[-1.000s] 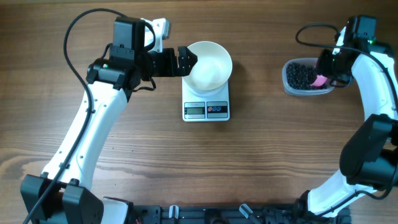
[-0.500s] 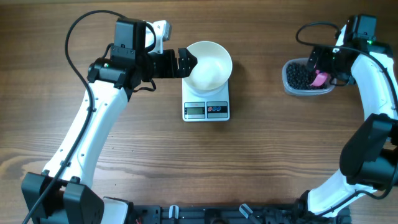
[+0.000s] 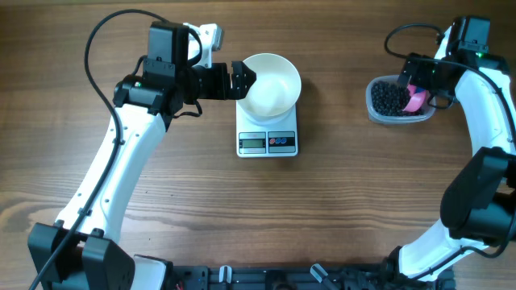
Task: Scoop item into bowl and weigh 150g on scale
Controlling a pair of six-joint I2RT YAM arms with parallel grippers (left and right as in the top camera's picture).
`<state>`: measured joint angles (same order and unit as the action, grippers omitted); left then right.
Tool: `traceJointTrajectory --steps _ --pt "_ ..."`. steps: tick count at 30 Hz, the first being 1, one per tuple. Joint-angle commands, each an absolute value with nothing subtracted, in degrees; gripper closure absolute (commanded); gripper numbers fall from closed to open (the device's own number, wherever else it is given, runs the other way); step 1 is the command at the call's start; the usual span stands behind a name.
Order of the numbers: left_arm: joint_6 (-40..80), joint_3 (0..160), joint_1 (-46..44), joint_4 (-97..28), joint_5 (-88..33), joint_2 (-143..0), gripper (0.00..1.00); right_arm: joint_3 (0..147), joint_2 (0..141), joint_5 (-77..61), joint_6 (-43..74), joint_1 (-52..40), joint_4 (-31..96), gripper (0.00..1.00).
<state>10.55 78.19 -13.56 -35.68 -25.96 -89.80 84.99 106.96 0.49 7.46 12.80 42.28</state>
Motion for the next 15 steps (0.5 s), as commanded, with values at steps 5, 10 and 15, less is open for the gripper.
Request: traceJointTrajectory --steps 5,10,15 --pt "4.8 84.2 -13.72 -40.05 -26.28 -85.41 0.01 84.62 108.44 1.54 7.64 12.73 42.0 0.0" --pt "0.58 87.5 -15.97 -51.37 -26.28 -84.95 0.06 84.6 108.44 1.54 7.66 12.73 41.98 0.0" --pt "-5.63 85.34 -24.64 -62.87 -26.26 -88.23 0.06 84.62 108.44 1.54 7.64 12.73 42.0 0.0"
